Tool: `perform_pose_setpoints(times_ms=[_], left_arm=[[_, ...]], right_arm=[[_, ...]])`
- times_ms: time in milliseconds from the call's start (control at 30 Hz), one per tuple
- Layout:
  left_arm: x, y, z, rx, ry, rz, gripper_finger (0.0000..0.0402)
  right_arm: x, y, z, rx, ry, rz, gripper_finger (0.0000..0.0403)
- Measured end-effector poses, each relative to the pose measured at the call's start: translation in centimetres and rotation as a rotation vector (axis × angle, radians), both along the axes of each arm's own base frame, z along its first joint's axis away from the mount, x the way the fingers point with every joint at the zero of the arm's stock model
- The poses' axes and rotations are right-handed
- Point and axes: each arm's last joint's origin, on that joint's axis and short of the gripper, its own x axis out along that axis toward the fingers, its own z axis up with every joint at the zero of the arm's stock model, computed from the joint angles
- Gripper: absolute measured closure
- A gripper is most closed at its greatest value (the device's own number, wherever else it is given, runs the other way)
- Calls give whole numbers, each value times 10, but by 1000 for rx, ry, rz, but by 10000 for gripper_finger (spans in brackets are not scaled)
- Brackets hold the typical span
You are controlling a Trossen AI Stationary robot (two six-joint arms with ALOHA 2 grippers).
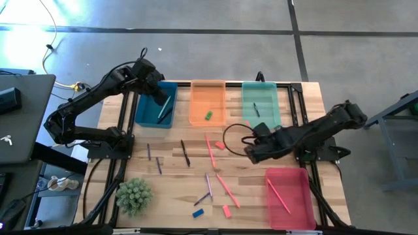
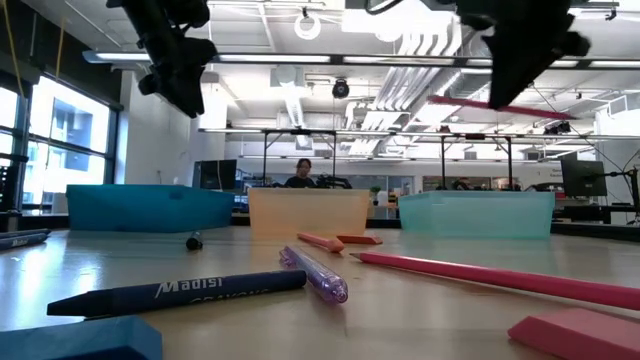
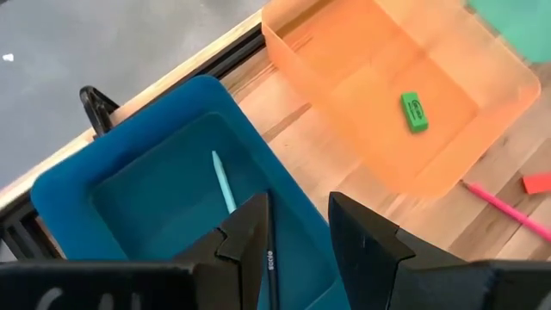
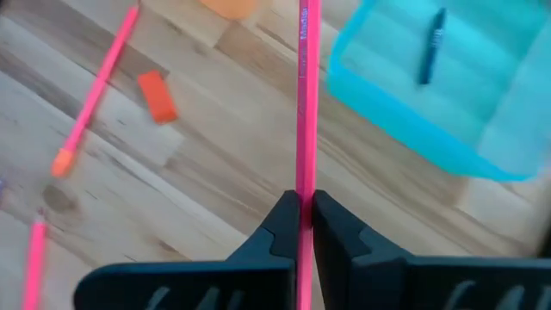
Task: Sort crayons/erasers/pens/pencils in bins
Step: Put the pink colored pencil into the pink bin
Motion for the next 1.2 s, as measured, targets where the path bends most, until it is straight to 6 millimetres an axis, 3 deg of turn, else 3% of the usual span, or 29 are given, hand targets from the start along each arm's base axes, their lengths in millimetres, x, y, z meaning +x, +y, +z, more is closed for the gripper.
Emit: perform_pose_setpoints(times_ms=[367, 900, 1200], left_arm=[[19, -17, 0, -34, -35, -48, 287], [58, -55, 6, -68, -193, -115, 287], [77, -78, 12, -100, -303, -151, 287]], right_arm=[[-40, 47, 3, 9, 27, 28, 401], [-102, 109, 3, 93, -88, 66, 401], [-119, 142, -20, 83, -69, 76, 401]])
